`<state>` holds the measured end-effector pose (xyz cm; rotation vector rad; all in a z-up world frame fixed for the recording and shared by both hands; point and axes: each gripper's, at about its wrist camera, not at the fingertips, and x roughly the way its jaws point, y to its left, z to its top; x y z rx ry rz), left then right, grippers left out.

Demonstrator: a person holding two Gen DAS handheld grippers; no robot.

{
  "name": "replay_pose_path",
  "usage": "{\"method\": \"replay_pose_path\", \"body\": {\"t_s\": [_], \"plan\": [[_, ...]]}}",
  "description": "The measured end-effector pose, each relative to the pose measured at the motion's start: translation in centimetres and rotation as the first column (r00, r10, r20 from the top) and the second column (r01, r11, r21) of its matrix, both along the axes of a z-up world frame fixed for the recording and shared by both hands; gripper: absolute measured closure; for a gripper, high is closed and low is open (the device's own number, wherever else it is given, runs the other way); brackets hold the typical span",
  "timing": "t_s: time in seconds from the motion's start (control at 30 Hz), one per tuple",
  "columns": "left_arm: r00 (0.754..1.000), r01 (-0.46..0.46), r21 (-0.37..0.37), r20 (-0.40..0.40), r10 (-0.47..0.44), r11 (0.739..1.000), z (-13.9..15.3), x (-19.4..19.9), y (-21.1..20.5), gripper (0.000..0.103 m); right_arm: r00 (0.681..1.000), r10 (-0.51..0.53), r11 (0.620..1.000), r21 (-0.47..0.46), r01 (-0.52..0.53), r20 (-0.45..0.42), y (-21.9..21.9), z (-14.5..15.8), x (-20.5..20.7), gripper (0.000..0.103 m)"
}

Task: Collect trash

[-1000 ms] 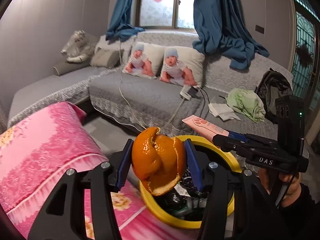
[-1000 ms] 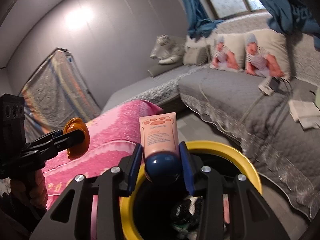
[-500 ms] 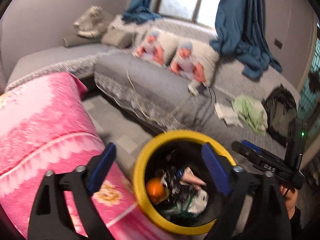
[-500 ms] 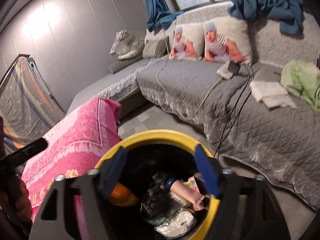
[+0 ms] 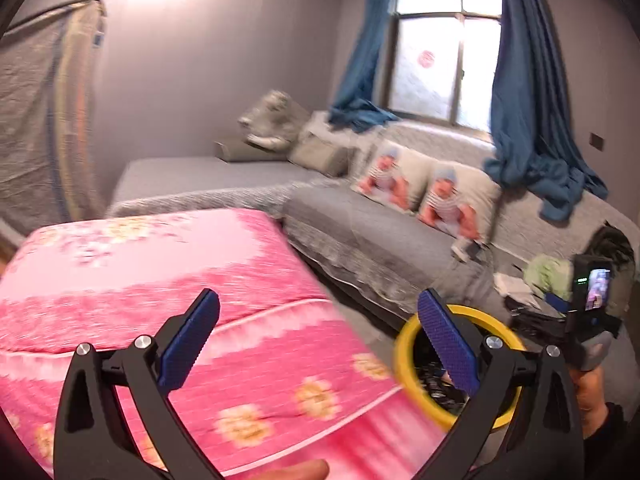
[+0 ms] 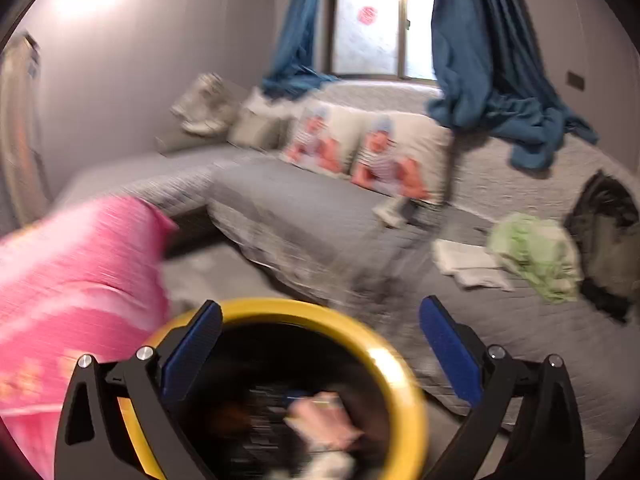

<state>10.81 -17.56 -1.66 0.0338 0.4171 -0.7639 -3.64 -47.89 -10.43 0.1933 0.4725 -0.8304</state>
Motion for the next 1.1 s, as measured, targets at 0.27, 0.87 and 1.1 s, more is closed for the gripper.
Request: {"method": "replay_pose_path", "body": {"t_s": [0.27, 0.87, 1.1], "plan": [[0.951, -0.301, -0.017, 0.071, 0.301, 0.954, 0.7, -1.4, 8.9, 0.008, 0.893, 0.387, 0.92, -0.036, -0.389, 0.229, 12.0, 6.5, 0.6, 0.008], [0.832, -0.543, -0.061, 0.102, 0.546, 0.838, 0.8, -7.1, 15.7, 0.008, 0.796, 0.559, 0.828, -0.207, -0.522, 0.233, 22.7, 6.6, 0.9, 0.008], [0.837, -0.531, -0.071, 0.111, 0.535, 0.845, 2.1, -7.8, 15.2, 0.008, 0.798, 0.561, 0.827, -0.194, -0.528, 0.221, 23.0, 7.1, 0.9, 0.008]]}}
